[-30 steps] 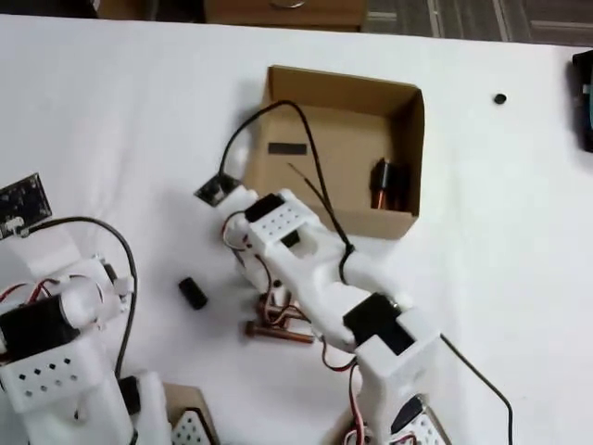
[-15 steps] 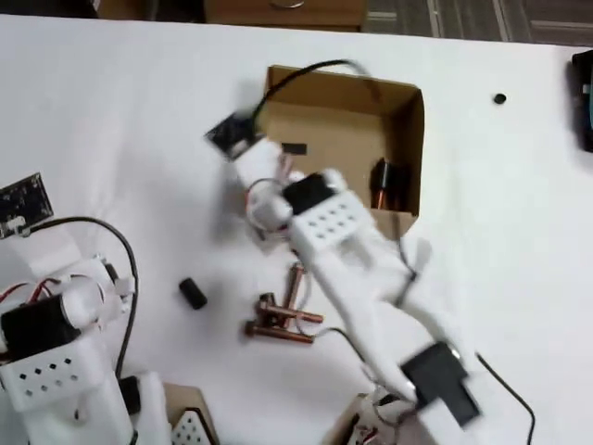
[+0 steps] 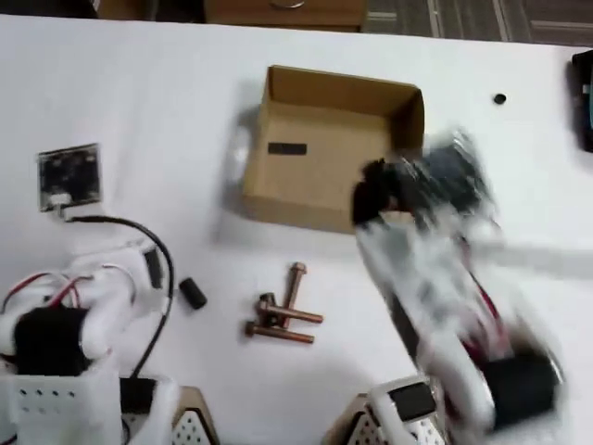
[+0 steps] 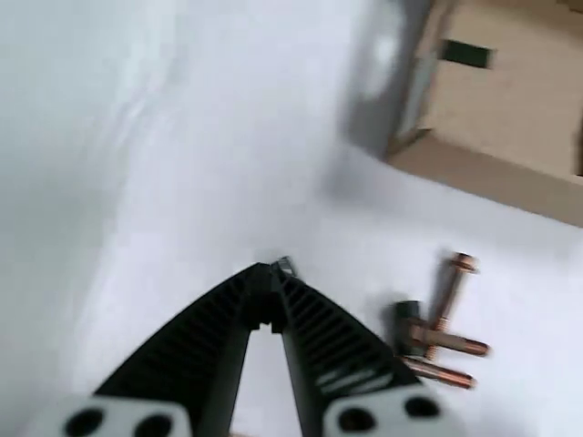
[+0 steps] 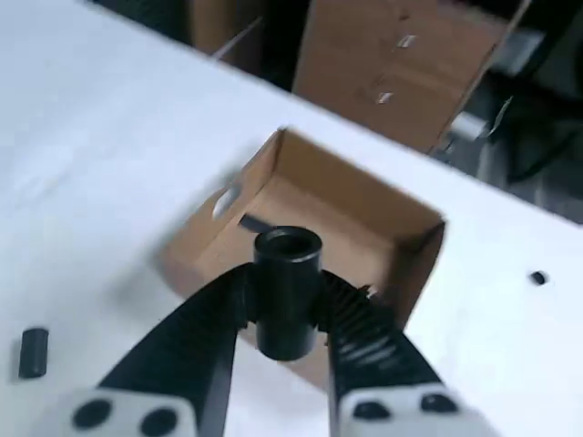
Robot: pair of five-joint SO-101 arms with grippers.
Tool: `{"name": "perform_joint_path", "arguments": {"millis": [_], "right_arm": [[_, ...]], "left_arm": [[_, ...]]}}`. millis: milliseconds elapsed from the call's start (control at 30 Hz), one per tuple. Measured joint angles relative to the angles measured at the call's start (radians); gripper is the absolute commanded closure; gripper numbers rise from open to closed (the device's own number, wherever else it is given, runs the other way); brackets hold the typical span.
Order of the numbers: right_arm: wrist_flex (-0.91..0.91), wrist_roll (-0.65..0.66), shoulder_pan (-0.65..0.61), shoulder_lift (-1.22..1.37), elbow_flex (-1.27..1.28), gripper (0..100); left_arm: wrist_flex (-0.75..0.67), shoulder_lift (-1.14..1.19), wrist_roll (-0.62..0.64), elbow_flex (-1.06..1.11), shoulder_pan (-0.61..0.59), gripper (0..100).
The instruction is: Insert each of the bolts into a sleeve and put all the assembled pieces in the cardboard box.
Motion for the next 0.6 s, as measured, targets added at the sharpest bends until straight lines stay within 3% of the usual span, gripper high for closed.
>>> {"name": "perform_joint_path", "arguments": {"millis": [200, 300, 433, 600], "right_arm": [[0.097, 0.000, 0.213, -0.204, 0.000, 97.8], [0.160, -0.017, 0.301, -0.241, 0.000, 97.9], [0.213, -0.167, 0.336, -0.272, 0.000, 97.9], [0.215, -0.316, 0.339, -0.273, 0.038, 97.9]], "left_arm": [[-0.069, 0.000, 0.130, -0.011, 0.359, 98], [-0.141, 0.000, 0.147, 0.009, 0.480, 98], [-0.184, 0.092, 0.153, 0.020, 0.574, 98], [-0.187, 0.313, 0.155, -0.040, 0.595, 98]]}}
